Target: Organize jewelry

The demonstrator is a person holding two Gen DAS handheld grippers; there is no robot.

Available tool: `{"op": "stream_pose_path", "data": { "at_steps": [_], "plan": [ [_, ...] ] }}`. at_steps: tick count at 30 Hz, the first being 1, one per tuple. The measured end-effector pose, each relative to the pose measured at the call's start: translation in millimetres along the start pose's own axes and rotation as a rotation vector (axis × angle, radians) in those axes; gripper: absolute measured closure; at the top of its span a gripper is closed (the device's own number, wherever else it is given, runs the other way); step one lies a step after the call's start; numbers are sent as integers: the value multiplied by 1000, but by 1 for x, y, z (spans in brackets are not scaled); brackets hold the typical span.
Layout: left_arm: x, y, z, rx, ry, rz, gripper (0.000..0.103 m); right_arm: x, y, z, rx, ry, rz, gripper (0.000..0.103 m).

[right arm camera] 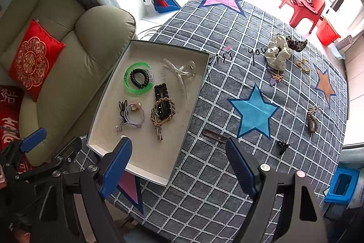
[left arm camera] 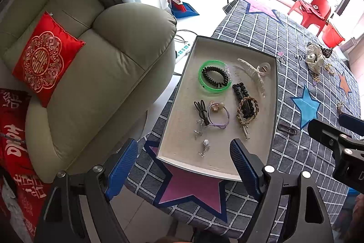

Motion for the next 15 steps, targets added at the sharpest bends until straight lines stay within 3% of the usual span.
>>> {"op": "stream_pose_path", "data": {
  "at_steps": [15],
  "plan": [
    [-1,0,1,-3,1,-2,18,-1,0,1,0,-4,1,17]
  ]
}}
Point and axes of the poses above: each gripper's, at about its wrist camera, not at the fingertips, and y roughly the way its jaws point, z to its right, x to its underside, the point moved 5 cm from there along y, roughly the way its jaws point, and after that the axes turned 12 degrees about y, right-handed, at the moved point
